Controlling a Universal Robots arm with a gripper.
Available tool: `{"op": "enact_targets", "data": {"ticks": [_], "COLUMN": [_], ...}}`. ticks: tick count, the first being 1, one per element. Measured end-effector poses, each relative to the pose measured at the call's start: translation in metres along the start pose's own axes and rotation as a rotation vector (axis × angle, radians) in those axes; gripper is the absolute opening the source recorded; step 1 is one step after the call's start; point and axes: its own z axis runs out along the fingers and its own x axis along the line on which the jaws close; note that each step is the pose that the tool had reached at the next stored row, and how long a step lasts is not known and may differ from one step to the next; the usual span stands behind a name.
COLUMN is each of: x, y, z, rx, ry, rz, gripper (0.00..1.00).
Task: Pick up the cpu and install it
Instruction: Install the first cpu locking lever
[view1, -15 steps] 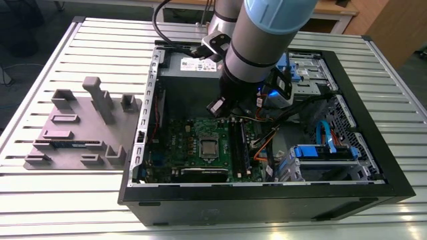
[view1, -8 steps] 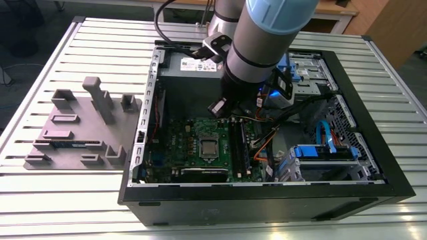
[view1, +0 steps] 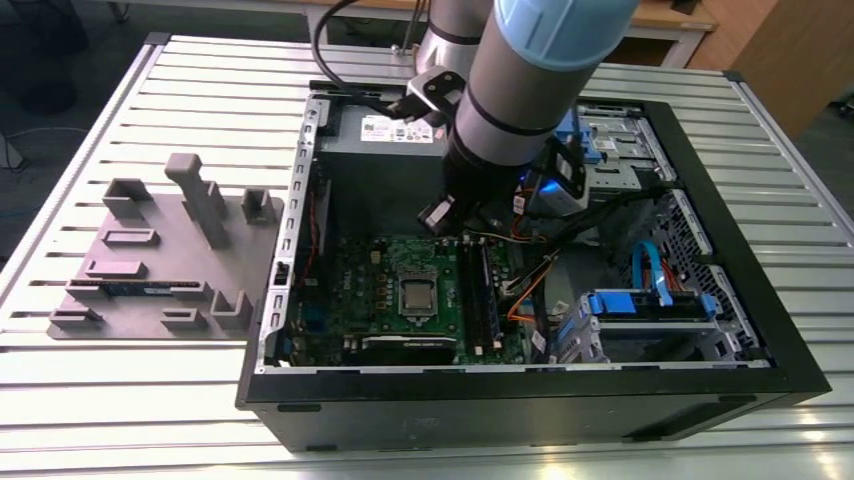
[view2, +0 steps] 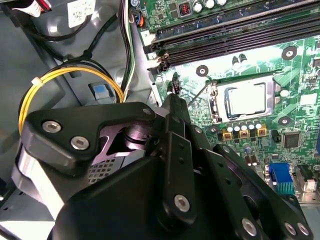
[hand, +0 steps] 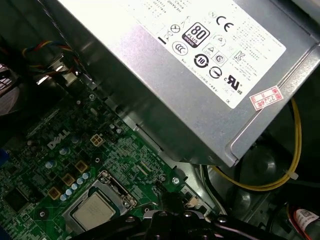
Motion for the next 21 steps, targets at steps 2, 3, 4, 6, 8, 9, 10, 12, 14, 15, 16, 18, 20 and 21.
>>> {"op": "enact_targets", "data": {"ticks": [2,3,4,6,8,9,10,12,14,15,16,18,20,21], "x": [-0.0006,-0.0009,-0.0012,-0.0014,-0.0014,-0.0014,-0.0013,-0.0013,-0.0012,-0.0012,-0.0012,-0.0011,-0.001,-0.001], "y": [0.0006,0.0009,0.0011,0.0012,0.0011,0.0011,0.0011,0.001,0.001,0.0009,0.0009,0.0009,0.0008,0.0007], "z": [0.0019,0.0028,0.0037,0.005,0.0052,0.0053,0.0053,0.0053,0.0053,0.0053,0.0053,0.0053,0.0053,0.0052], "rx": [0.0014,0.0028,0.0043,0.0111,0.0229,0.0278,0.0325,0.0414,0.0496,0.053,0.0559,0.0597,0.0621,0.0631], "ry": [0.0015,0.0031,0.0047,0.012,0.0248,0.0307,0.0363,0.0476,0.0583,0.063,0.0673,0.0742,0.0799,0.0826], "rz": [-0.001,-0.001,-0.002,-0.005,-0.01,-0.015,-0.02,-0.03,-0.041,-0.047,-0.053,-0.067,-0.082,-0.089], "gripper": [0.11,0.11,0.11,0.11,0.11,0.11,0.11,0.11,0.11,0.11,0.11,0.11,0.11,0.11]}}
